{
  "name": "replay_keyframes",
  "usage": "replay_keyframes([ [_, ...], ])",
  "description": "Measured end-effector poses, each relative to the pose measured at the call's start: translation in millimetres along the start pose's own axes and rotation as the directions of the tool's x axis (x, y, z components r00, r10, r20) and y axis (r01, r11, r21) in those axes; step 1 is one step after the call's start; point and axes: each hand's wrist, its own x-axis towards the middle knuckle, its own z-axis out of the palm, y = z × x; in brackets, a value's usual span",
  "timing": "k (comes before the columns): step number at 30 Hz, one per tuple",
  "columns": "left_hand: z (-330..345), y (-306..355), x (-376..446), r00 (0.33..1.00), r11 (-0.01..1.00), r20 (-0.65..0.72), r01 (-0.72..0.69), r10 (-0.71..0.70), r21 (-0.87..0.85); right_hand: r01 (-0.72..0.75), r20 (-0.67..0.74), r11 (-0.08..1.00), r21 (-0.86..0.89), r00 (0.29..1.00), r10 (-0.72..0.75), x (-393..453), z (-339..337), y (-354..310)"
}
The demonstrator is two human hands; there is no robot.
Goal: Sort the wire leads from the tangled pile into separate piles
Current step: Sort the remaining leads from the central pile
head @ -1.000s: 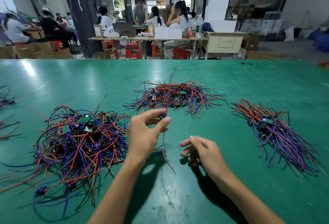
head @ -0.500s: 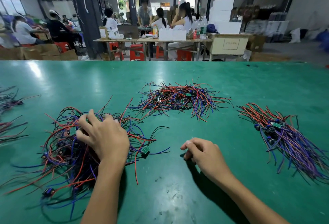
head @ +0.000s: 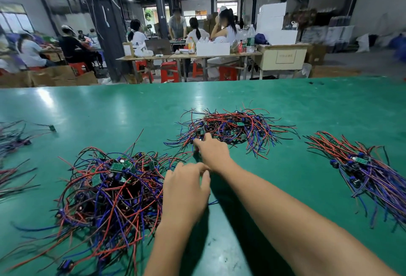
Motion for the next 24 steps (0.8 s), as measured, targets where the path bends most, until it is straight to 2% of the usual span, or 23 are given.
replay_keyframes([
  [4,4,-5,1,0.993,0.995,0.064,0.097,-0.096,-0.010,0.051,-0.146,0.998,0.042,0.988,-0.044,-8,5,19],
  [6,5,-7,3,0.986,0.986,0.074,0.154,-0.150,-0.057,0.075,-0.242,0.964,0.254,0.970,-0.011,-17,3,34],
  [7,6,-8,3,0.982,0.980,0.082,0.179,-0.172,-0.084,0.084,-0.292,0.901,0.425,0.955,0.049,-25,0,41],
  [9,7,-8,3,0.977,0.970,0.082,0.206,-0.197,-0.129,0.118,-0.359,0.691,0.713,0.908,0.215,-44,-4,51],
  [12,9,-3,1,0.985,0.968,0.027,0.171,-0.169,-0.183,0.125,-0.289,0.365,0.922,0.852,0.437,-75,-8,64],
  [15,14,7,0,0.994,0.949,0.018,0.106,-0.106,-0.296,0.153,-0.189,0.112,0.982,0.828,0.527,-106,-16,74],
  [18,22,18,-2,0.987,0.867,0.135,0.138,-0.082,-0.478,0.178,-0.070,-0.138,0.974,0.819,0.569,-141,-26,76],
  [21,25,28,-8,0.969,0.800,0.231,0.075,0.082,-0.596,0.185,0.014,-0.288,0.940,0.821,0.571,-169,-34,75],
  [24,22,35,-11,0.962,0.758,0.156,-0.073,0.226,-0.649,0.152,0.112,-0.423,0.893,0.836,0.537,-182,-45,74],
])
